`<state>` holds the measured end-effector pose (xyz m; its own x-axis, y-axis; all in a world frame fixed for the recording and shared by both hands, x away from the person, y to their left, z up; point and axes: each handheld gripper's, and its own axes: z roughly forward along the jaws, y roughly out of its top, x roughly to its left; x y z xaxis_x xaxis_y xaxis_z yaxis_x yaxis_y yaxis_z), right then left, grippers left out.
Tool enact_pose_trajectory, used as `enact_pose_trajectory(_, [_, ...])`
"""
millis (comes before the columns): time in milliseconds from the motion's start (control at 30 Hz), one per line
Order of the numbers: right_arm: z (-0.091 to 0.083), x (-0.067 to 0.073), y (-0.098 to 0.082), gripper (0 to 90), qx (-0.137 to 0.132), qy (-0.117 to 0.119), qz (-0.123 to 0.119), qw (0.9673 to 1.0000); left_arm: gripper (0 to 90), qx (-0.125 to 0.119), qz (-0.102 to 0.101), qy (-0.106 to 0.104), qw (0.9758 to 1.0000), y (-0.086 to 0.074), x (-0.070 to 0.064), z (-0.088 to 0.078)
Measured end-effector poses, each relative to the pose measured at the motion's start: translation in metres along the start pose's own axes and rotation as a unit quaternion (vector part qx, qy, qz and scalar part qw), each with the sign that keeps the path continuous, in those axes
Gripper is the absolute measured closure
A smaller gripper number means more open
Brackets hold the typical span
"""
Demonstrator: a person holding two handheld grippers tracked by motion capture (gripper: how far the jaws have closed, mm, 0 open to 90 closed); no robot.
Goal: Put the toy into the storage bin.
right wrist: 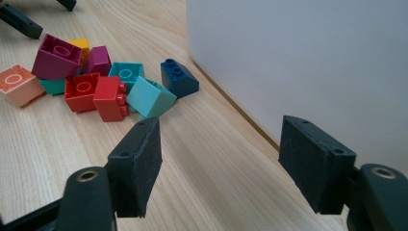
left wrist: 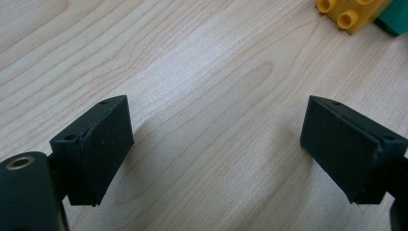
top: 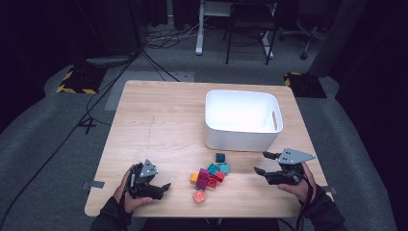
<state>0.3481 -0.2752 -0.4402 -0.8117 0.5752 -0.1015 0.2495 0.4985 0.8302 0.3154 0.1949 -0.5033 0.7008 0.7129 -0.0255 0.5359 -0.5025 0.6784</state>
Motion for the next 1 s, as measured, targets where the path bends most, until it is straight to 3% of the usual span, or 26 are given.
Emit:
enact_pose_trajectory(233, [-0.001, 0.008, 0.015, 33.3, -0.019, 0.01, -0.003, 0.9998, 11.1, 0.002, 0.002, 0.0, 1.0, 0.0, 0.0, 0.0])
enact_pose_trajectory(667, [0.029, 0.027, 0.024, 33.7, 0.005, 0.036, -0.028, 0.999, 11.2, 0.001, 0.001, 0.0, 1.0, 0.0, 0.0, 0.0])
enact_pose_trajectory(1000, [0.046, 0.041, 0.018, 34.1, 0.023, 0.054, -0.038, 0.9976, 11.1, 0.001, 0.001, 0.0, 1.0, 0.0, 0.0, 0.0])
